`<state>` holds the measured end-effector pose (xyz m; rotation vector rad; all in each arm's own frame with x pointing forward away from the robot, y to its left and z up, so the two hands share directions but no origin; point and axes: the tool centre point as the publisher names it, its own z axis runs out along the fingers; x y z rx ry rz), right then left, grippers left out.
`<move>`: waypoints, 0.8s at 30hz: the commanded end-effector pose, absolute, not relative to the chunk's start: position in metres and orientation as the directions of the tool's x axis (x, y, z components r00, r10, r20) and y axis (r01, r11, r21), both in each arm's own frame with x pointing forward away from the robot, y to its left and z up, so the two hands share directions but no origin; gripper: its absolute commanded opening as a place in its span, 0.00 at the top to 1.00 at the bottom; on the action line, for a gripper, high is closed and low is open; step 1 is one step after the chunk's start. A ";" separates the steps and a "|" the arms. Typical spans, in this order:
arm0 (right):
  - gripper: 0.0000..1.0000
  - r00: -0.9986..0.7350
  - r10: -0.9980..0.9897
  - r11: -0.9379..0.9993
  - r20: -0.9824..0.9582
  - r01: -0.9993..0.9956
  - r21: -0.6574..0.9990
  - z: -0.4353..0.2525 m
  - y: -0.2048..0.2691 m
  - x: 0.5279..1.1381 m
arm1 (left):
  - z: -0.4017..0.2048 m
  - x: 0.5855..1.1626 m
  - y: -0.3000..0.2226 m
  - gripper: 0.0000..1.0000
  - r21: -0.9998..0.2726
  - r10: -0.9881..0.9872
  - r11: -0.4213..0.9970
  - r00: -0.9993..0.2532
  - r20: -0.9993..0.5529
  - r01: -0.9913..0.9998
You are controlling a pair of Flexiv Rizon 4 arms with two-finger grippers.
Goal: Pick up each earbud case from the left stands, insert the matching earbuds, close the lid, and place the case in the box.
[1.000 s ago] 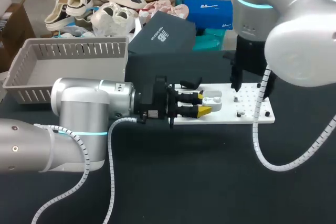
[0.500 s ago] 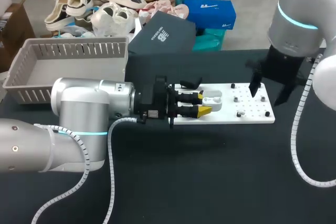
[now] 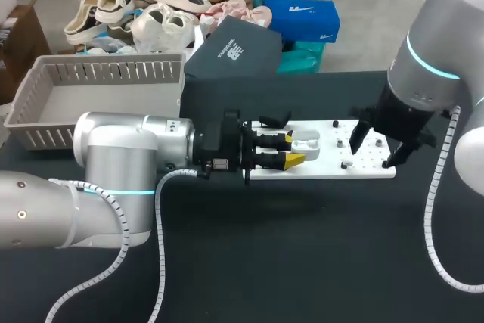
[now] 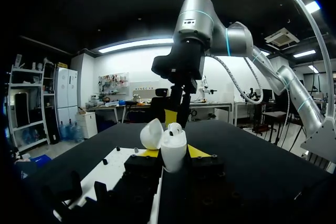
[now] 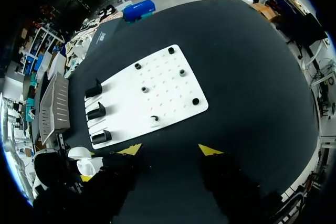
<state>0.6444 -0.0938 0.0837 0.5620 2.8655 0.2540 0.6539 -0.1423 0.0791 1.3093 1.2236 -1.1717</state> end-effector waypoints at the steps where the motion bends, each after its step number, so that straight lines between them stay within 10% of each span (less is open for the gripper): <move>1: 0.27 -0.904 0.391 0.912 -0.172 0.356 0.204 0.074 -0.087 0.651 | 0.079 0.653 -0.142 1.00 0.034 0.076 -0.034 0.037 -0.996 0.999; 8: 0.55 -0.901 0.402 0.906 -0.160 0.367 0.212 0.065 -0.085 0.661 | 0.079 0.653 -0.142 1.00 0.034 0.076 -0.034 0.037 -0.996 0.999; 24: 0.53 -0.909 0.396 0.904 -0.127 0.362 0.229 0.048 -0.075 0.676 | 0.079 0.653 -0.142 1.00 0.034 0.076 -0.034 0.037 -0.996 0.999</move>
